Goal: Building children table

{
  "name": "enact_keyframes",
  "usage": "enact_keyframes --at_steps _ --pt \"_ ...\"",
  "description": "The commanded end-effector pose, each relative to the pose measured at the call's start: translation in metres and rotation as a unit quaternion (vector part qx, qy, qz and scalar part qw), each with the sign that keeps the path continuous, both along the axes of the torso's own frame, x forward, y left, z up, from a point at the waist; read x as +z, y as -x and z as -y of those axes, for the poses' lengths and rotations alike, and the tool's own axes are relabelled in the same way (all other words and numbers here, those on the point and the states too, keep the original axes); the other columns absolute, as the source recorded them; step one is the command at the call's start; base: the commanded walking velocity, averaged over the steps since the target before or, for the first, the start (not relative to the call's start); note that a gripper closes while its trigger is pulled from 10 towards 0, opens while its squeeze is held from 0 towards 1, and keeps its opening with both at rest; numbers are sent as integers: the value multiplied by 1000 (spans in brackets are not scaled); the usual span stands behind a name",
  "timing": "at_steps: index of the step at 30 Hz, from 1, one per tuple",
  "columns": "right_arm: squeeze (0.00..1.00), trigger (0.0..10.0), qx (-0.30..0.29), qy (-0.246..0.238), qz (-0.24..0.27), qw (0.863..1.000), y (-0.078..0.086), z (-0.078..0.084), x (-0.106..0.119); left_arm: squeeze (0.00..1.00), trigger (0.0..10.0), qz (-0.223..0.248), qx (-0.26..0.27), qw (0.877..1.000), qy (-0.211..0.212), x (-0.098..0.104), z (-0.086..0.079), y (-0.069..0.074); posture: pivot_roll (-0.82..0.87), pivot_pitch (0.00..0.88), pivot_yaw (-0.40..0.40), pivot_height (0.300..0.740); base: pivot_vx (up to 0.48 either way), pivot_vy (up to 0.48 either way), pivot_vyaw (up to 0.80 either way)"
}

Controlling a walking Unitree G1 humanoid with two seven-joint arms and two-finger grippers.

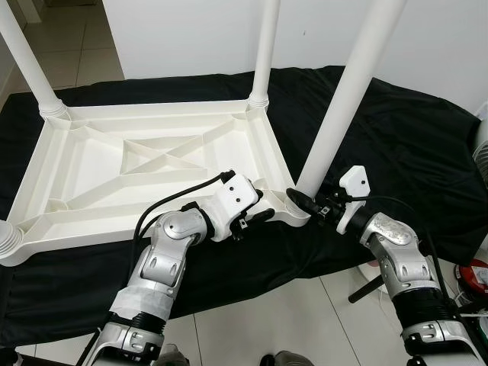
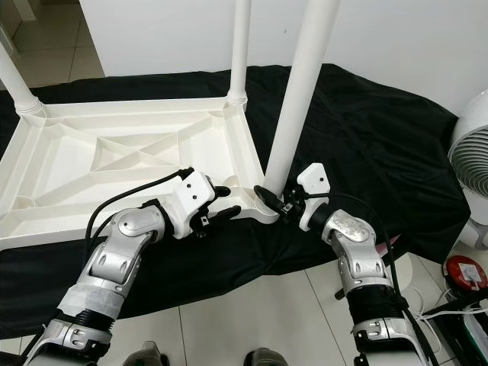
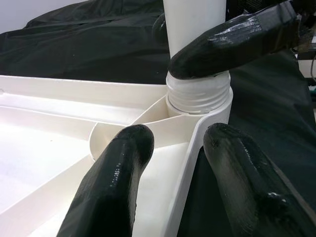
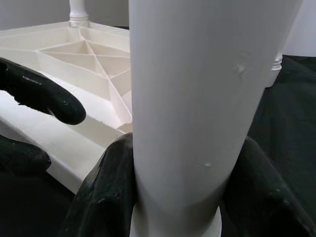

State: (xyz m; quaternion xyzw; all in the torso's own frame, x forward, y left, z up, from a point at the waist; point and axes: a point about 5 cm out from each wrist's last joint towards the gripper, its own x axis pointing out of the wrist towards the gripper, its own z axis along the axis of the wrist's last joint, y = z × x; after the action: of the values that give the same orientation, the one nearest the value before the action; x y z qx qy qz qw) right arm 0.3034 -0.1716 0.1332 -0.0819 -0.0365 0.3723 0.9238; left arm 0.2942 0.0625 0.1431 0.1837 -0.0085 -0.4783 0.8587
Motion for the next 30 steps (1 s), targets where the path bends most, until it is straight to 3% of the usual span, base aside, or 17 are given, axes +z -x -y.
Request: enact_keyframes --at_steps 1,10,19,21,22,24,25,26,30 --pt "0 10000 9 -1 -31 999 7 -7 -15 0 10000 23 52 998 14 4 -1 -6 17 0 -7 740 0 0 0" --pt "0 10000 -23 -38 -29 999 10 -18 -15 0 10000 25 53 998 17 6 1 -7 -2 0 -9 740 0 0 0" --pt "0 10000 -130 -46 -29 990 11 -36 -18 0 10000 23 53 998 17 5 2 -8 -10 0 -13 740 0 0 0" --pt "0 10000 -193 -40 -14 980 12 -44 -17 0 10000 23 52 998 16 3 2 -7 -12 0 -17 740 0 0 0" --pt "0 10000 -193 -40 -14 980 12 -44 -17 0 10000 23 52 998 16 3 2 -7 -12 0 -17 740 0 0 0" --pt "0 10000 -276 -67 -29 958 12 -50 -16 0 10000 22 52 998 16 3 4 -7 -12 0 -17 740 0 0 0" --pt "0 10000 -276 -67 -29 958 12 -50 -16 0 10000 22 52 998 16 3 4 -7 -12 0 -17 740 0 0 0" --pt "0 10000 -322 -78 -33 943 13 -55 -15 0 10000 22 53 998 17 2 4 -7 -9 0 -33 740 0 0 0" --pt "0 10000 -347 -74 -16 935 14 -64 -9 0 10000 21 55 998 20 2 5 -7 -9 0 -36 740 0 0 0"
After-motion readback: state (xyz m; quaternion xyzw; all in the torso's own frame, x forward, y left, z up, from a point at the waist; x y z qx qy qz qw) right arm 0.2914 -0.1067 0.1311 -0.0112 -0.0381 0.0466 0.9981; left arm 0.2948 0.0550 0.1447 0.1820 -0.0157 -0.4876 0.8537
